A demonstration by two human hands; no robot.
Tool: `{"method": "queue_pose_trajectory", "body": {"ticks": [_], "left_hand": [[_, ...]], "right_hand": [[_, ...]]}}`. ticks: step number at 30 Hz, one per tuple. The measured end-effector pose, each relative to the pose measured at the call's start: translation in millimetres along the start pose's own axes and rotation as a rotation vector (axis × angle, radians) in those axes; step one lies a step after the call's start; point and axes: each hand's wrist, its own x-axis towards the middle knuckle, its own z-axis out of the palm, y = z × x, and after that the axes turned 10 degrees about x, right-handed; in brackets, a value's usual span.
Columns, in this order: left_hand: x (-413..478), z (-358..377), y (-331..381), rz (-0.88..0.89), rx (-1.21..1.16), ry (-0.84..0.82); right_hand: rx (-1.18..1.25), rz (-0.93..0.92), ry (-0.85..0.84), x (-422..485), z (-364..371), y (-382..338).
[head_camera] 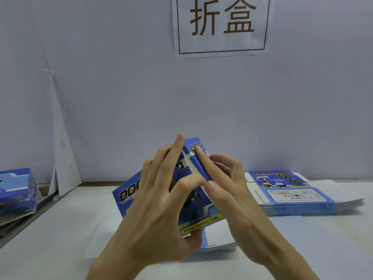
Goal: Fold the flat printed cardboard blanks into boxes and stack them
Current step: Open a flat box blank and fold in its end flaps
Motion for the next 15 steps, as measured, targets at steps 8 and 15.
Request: {"method": "queue_pose_trajectory", "body": {"ticks": [8,15], "left_hand": [[10.6,-18.8,14.1,-0.328,-0.202,0.186],[3.9,-21.7,3.3,-0.528,-0.964,0.187]], "right_hand": [[0.206,-0.361,0.309,5.2,-12.9,-9.5],[0.386,-0.242,0.261,4.7,-20.9,-23.3]]}}
